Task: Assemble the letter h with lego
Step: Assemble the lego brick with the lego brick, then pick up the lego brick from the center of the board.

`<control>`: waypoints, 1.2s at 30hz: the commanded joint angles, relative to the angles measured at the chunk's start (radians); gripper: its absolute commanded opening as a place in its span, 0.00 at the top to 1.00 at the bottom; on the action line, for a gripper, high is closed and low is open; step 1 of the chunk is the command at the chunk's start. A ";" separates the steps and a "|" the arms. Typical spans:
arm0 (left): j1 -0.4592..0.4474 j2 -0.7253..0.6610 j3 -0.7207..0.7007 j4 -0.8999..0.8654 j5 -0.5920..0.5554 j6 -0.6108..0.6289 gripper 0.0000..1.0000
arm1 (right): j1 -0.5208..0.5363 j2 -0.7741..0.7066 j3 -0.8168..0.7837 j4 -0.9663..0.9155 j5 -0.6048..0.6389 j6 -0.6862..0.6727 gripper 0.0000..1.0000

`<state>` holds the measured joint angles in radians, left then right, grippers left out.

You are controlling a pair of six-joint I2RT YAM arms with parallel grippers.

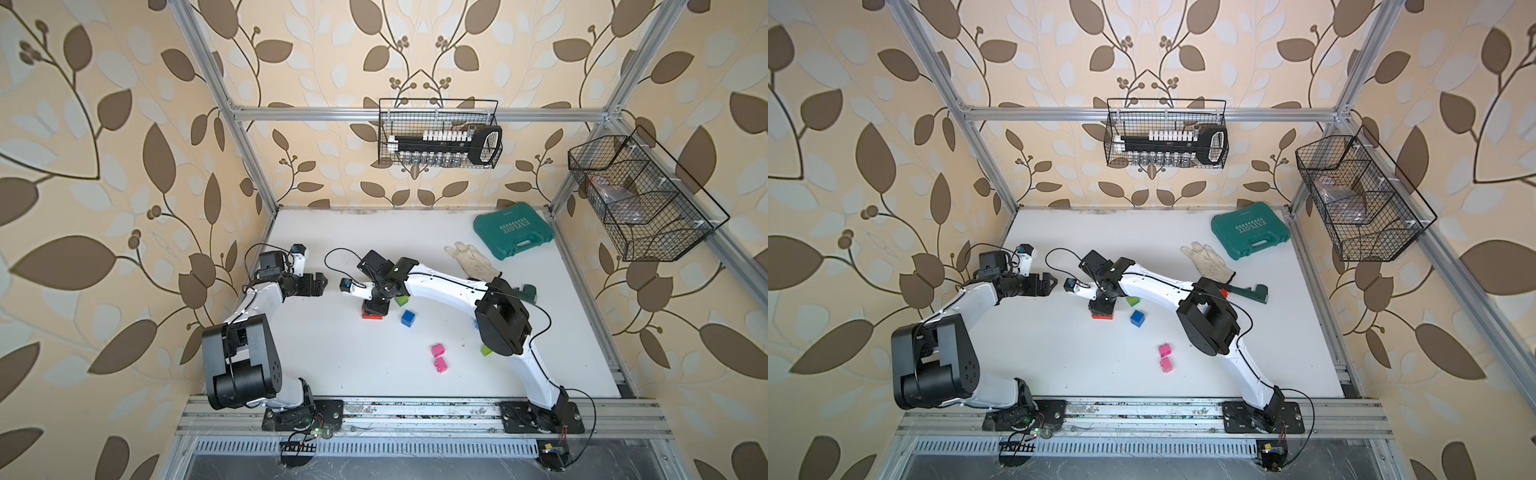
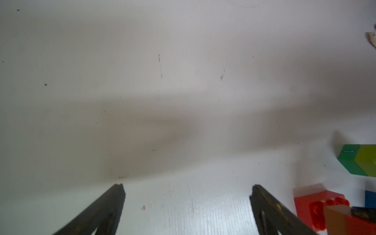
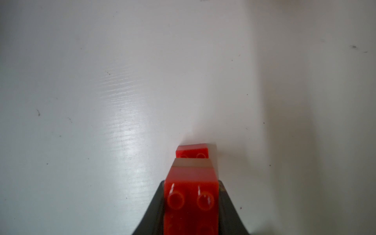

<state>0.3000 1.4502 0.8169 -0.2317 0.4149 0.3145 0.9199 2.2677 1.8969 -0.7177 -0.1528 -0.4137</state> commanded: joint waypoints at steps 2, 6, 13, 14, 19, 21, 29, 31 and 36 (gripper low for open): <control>-0.006 -0.034 -0.001 0.019 0.016 0.008 0.01 | -0.004 0.045 0.030 -0.033 0.001 -0.047 0.72; -0.006 -0.036 -0.002 0.018 0.016 0.008 0.01 | -0.008 0.074 0.055 -0.058 -0.005 -0.068 0.72; -0.006 -0.034 -0.001 0.014 0.018 0.009 0.01 | -0.013 0.123 0.075 -0.092 0.018 -0.110 0.73; -0.006 -0.032 -0.001 0.013 0.018 0.009 0.01 | -0.017 0.130 0.077 -0.096 0.012 -0.108 0.74; -0.005 -0.040 -0.005 0.013 0.018 0.009 0.01 | -0.019 0.178 0.035 -0.092 -0.009 -0.067 0.78; -0.006 -0.040 -0.006 0.013 0.020 0.011 0.01 | -0.020 0.182 -0.019 -0.058 -0.007 -0.052 0.78; -0.006 -0.031 0.002 0.012 0.009 0.005 0.01 | -0.020 0.226 0.042 -0.147 0.073 -0.031 0.80; -0.005 -0.039 -0.005 0.014 0.010 0.006 0.01 | -0.020 0.198 0.085 -0.165 0.080 0.009 0.81; -0.005 -0.042 -0.007 0.013 0.013 0.007 0.01 | -0.025 0.056 0.173 -0.184 0.168 0.189 0.81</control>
<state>0.3000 1.4456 0.8139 -0.2317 0.4149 0.3145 0.9054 2.3596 2.0426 -0.7887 -0.1020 -0.3508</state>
